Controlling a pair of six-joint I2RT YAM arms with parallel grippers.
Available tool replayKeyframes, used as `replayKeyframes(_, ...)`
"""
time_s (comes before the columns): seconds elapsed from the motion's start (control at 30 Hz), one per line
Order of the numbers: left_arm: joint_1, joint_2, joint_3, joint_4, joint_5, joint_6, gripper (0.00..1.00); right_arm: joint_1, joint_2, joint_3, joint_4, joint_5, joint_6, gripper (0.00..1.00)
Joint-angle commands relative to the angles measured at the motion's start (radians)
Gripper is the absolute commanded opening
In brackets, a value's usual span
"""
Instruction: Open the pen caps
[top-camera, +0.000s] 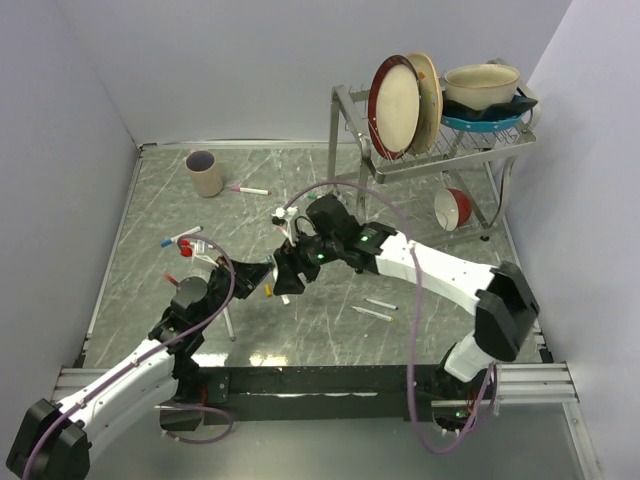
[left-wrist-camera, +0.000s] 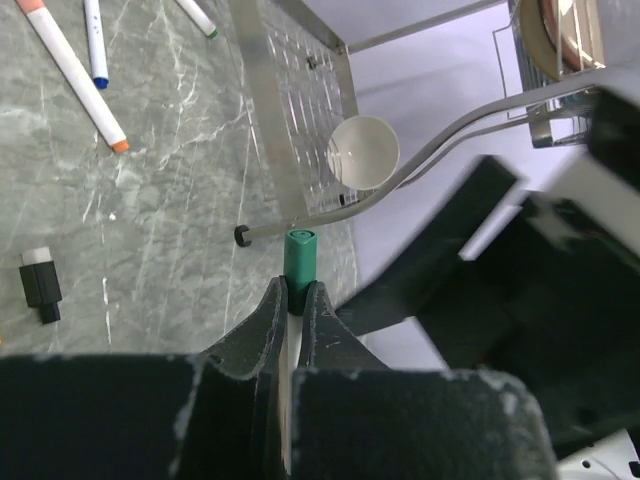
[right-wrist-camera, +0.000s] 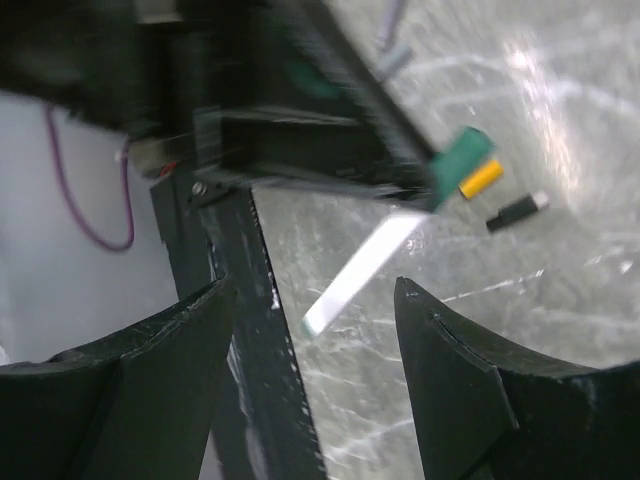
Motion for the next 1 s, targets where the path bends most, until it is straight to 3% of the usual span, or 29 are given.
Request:
replayKeyframes(0.0, -0.018, -0.003, -0.002, 0.093, -0.051, -0.027, 0.01, 0.024, 0.026, 0.015, 0.102, 0.101, 0.219, 0.7)
replayKeyframes(0.23, -0.027, 0.017, -0.006, 0.131, -0.044, -0.028, 0.01, 0.039, 0.072, 0.007, 0.11, 0.157, 0.239, 0.63)
replayKeyframes(0.33, -0.028, 0.017, -0.006, 0.136, -0.042, -0.028, 0.01, 0.039, 0.101, 0.016, 0.11, 0.109, 0.239, 0.37)
replayKeyframes(0.37, -0.028, 0.014, -0.008, 0.13, -0.045, -0.028, 0.01, 0.041, 0.107, 0.018, 0.105, 0.076, 0.235, 0.23)
replayKeyframes(0.43, -0.028, -0.004, -0.012, 0.119, -0.051, -0.025, 0.01, 0.042, 0.112, 0.026, 0.097, 0.055, 0.219, 0.12)
replayKeyframes(0.47, -0.028, -0.014, -0.015, 0.108, -0.058, -0.028, 0.09, 0.044, 0.11, 0.027, 0.091, 0.048, 0.21, 0.05)
replayKeyframes(0.53, -0.028, -0.04, -0.022, 0.082, -0.067, -0.03, 0.25, 0.045, 0.104, 0.035, 0.081, 0.023, 0.186, 0.01)
replayKeyframes(0.57, -0.028, -0.049, -0.032, 0.09, -0.067, -0.019, 0.37, 0.044, 0.104, 0.036, 0.076, 0.017, 0.169, 0.0)
replayKeyframes(0.67, -0.028, -0.073, -0.043, 0.096, -0.065, -0.012, 0.5, 0.044, 0.102, 0.049, 0.058, -0.021, 0.129, 0.0)
replayKeyframes(0.83, -0.028, -0.066, -0.04, 0.099, -0.055, 0.005, 0.5, 0.045, 0.116, 0.061, 0.036, -0.084, 0.097, 0.0)
replayKeyframes(0.97, -0.028, -0.055, -0.043, 0.133, -0.033, 0.024, 0.39, 0.047, 0.119, 0.065, 0.03, -0.078, 0.089, 0.0)
